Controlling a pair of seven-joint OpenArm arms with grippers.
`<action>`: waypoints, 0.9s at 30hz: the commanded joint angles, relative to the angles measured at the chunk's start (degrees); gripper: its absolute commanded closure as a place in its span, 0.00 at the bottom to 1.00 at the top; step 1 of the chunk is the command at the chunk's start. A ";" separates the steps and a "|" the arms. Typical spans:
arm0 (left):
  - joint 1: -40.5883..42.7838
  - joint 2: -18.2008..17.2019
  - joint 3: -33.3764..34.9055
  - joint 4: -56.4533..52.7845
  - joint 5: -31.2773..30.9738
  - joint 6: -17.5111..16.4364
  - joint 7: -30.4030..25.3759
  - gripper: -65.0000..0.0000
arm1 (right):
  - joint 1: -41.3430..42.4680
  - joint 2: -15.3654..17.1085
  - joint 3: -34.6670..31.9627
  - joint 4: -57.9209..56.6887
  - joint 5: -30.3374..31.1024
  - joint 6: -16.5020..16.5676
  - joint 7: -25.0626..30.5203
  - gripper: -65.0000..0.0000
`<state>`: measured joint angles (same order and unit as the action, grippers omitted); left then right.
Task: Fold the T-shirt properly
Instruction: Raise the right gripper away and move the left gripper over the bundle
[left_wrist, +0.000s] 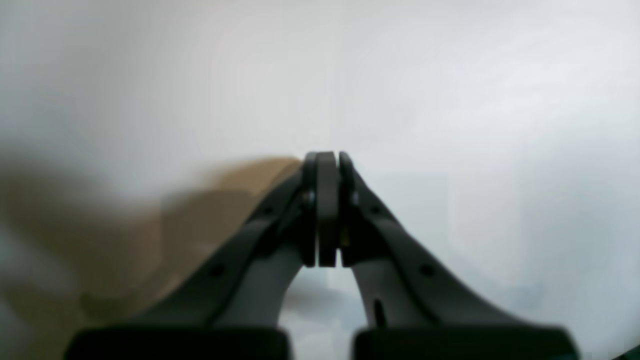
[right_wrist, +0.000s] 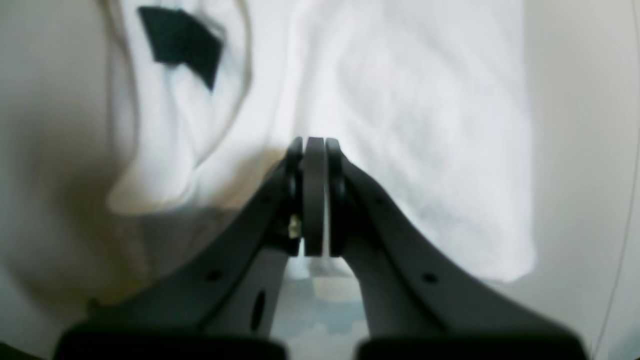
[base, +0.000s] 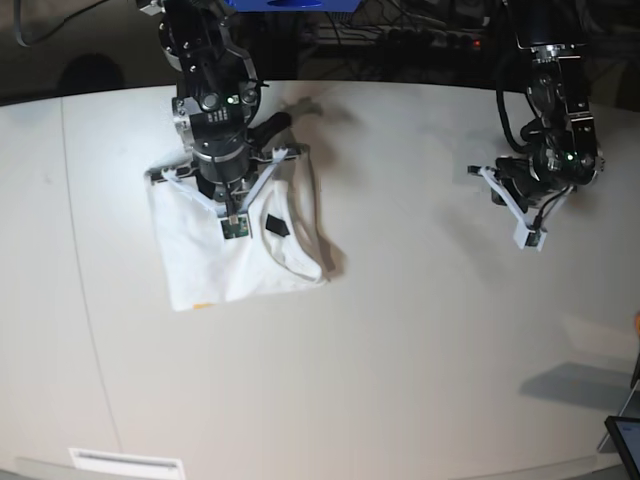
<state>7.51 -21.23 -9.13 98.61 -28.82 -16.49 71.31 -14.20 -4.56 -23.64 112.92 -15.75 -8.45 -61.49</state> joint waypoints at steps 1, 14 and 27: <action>-0.78 -0.52 -0.76 1.04 -0.68 0.01 -0.76 1.00 | 0.00 -0.76 -0.14 0.88 -0.38 -0.04 1.49 1.00; -0.87 -0.26 -1.03 0.95 -0.68 0.01 -0.76 1.00 | -4.13 -1.29 -10.16 -1.50 4.89 -0.12 1.76 1.00; -0.26 -0.17 -1.03 3.85 -0.76 -6.23 -0.85 1.00 | -3.17 0.29 -14.38 2.11 9.29 -0.21 1.85 1.00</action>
<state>7.90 -20.58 -9.76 101.19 -28.91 -23.22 71.18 -17.50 -3.77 -37.87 114.08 -6.48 -8.67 -60.93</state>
